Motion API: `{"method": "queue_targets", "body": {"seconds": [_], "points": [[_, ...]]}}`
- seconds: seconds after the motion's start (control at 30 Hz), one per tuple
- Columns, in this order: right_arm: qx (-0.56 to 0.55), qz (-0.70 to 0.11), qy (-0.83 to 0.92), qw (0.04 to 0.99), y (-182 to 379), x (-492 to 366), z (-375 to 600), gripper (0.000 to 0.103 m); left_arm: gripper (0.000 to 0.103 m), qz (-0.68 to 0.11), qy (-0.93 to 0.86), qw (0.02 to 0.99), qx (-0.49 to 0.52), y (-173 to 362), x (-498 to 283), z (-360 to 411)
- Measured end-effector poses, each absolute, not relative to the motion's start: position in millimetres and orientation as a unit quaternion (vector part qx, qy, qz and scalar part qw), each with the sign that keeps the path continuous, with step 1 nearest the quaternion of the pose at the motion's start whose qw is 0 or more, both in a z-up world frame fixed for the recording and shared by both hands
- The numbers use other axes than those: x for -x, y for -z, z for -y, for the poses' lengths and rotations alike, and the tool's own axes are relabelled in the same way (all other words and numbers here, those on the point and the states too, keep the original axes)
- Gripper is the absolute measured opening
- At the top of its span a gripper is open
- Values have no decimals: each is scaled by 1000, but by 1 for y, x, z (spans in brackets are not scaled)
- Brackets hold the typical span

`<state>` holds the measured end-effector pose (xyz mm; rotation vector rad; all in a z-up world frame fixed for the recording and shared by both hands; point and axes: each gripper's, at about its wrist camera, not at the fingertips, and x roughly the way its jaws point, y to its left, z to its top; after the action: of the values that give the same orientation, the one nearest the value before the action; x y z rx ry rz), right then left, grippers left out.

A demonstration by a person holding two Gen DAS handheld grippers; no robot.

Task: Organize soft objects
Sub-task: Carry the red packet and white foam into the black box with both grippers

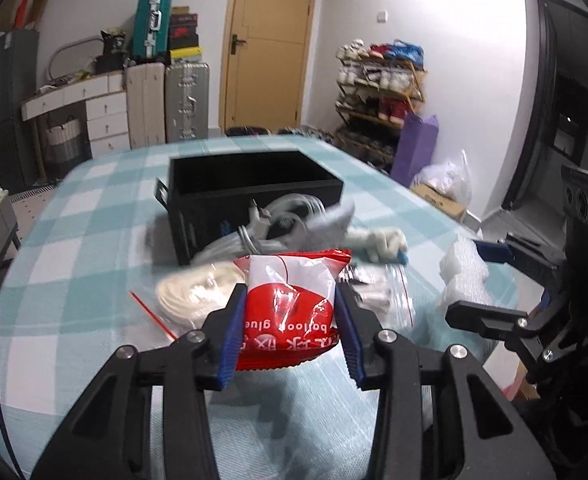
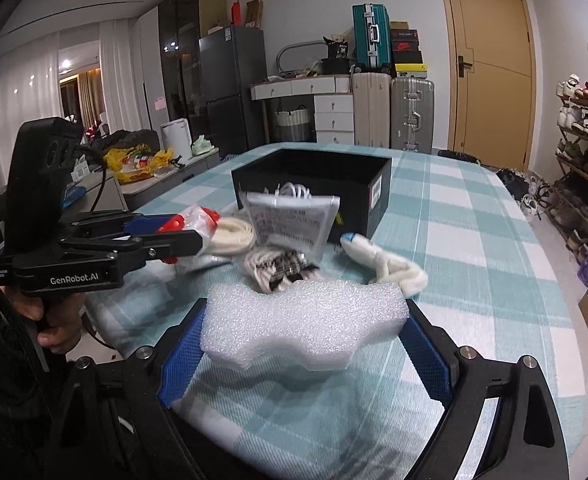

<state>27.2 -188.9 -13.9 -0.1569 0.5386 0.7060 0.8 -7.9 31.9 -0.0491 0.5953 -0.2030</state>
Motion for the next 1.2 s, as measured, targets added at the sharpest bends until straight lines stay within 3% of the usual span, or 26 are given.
{"method": "queue_targets", "body": {"seconds": [0.6,1.2], "points": [[44,-224,-336,914,-49,-66,173,92,42,-245,54,968,24,-79,-31,-18],[64,-233,-336,910,-57,-130,132,92,42,-260,40,965,20,-76,-91,-26]]}}
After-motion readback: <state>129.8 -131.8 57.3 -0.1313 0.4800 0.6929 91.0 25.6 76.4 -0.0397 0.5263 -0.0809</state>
